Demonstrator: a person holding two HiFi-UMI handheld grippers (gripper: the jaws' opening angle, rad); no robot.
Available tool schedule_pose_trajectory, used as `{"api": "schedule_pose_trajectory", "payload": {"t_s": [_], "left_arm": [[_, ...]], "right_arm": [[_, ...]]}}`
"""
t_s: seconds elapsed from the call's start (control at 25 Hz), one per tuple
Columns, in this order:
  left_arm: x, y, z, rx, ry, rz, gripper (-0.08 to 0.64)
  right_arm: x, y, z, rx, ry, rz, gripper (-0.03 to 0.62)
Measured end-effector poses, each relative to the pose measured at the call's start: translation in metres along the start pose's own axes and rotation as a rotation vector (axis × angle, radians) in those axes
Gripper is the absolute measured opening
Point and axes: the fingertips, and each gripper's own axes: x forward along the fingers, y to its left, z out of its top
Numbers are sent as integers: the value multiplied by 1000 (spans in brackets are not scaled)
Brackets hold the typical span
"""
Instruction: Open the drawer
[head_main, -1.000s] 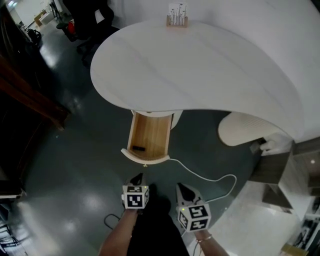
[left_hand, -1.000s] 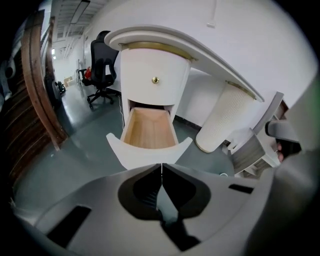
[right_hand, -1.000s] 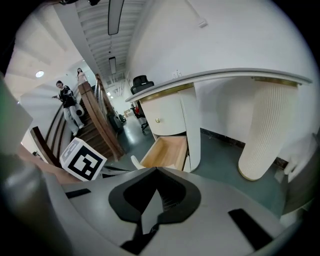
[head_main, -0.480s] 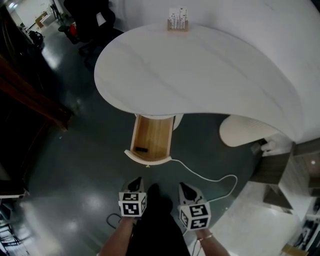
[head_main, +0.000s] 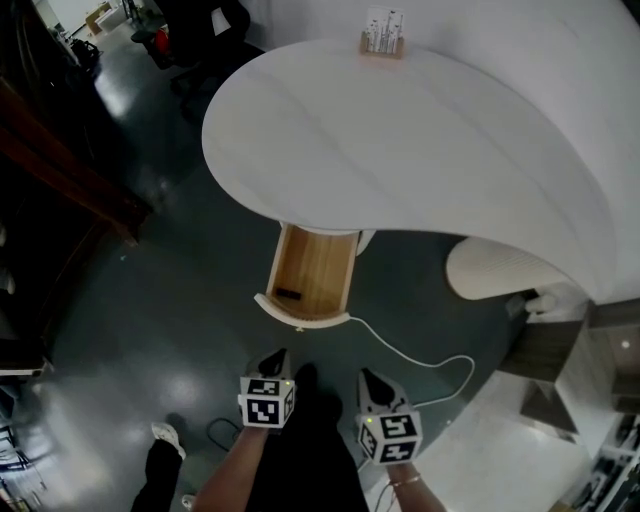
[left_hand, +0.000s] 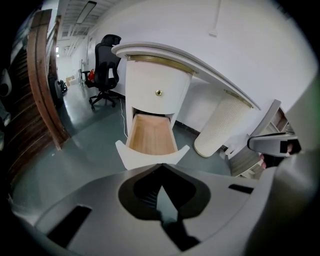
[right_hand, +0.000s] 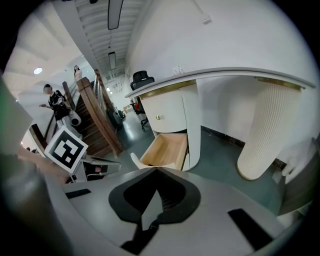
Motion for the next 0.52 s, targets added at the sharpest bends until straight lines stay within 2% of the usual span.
{"api": "schedule_pose_trajectory", "payload": {"t_s": [0.52], "left_arm": [[16,18,-14,-10,40,11,5]], "right_arm": [[10,2,-14,-11,34,-1,3]]}}
